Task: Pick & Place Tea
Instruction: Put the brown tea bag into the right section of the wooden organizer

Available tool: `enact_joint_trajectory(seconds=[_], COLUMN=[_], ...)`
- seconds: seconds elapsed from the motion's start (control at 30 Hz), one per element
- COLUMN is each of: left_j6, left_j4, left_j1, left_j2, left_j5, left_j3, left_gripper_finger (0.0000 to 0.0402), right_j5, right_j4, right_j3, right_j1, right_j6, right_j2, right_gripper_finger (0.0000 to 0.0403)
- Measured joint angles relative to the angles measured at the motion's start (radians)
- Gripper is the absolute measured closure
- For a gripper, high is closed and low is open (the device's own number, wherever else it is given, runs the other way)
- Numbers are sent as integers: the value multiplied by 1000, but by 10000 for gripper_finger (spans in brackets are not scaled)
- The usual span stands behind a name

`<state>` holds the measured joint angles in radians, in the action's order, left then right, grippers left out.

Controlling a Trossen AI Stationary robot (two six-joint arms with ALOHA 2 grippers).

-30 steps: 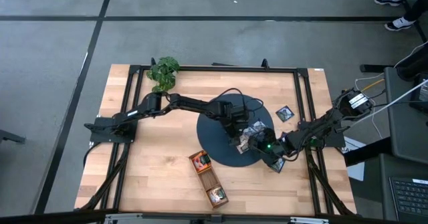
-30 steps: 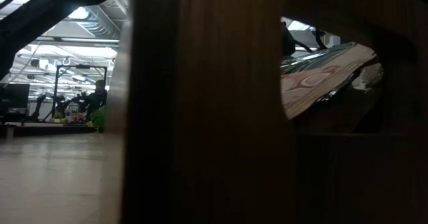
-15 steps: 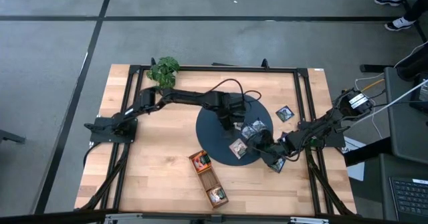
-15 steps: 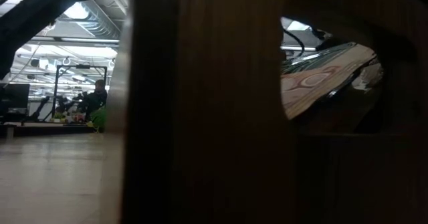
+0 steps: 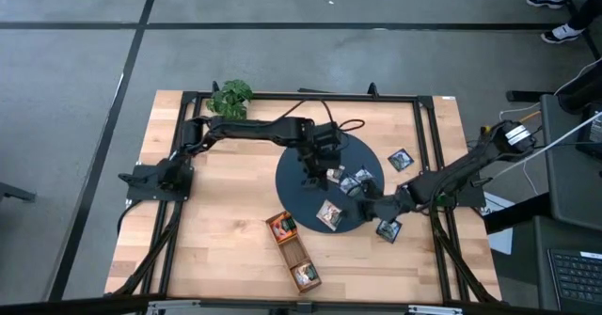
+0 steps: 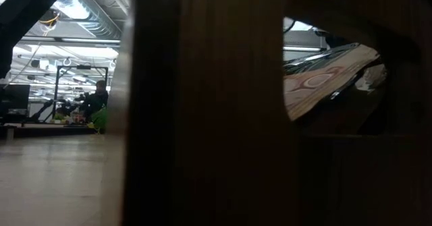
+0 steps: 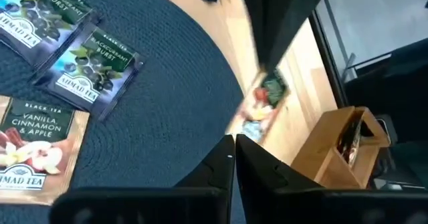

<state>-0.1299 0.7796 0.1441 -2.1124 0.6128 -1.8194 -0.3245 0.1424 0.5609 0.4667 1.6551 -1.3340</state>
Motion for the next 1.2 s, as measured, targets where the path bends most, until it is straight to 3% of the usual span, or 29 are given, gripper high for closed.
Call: enact_joint_trajectory(seconds=[0.2, 0.4, 0.53, 0.67, 0.83, 1.0, 1.2], left_j6=[56, 231, 369, 517, 592, 607, 593], left_j4=[-248, -573, -717, -829, -884, -887, -886], left_j1=[-19, -11, -9, -4, 2, 12, 18], left_j2=[157, 363, 431, 438, 428, 428, 428], left_j5=[52, 62, 67, 124, 123, 107, 27], left_j3=[250, 568, 712, 754, 756, 754, 754], left_gripper_finger=[388, 391, 382, 353, 297, 249, 221], right_j5=[134, 262, 307, 329, 384, 432, 430], right_j4=[-106, -285, -302, -309, -369, -349, -314], right_j3=[79, 182, 233, 269, 301, 303, 303], right_j1=[-35, -81, -130, -188, -249, -283, -298], right_j6=[-123, -231, -343, -451, -536, -563, -570], right_j2=[45, 44, 39, 34, 18, 11, 11], right_gripper_finger=[402, 402, 402, 403, 403, 403, 403])
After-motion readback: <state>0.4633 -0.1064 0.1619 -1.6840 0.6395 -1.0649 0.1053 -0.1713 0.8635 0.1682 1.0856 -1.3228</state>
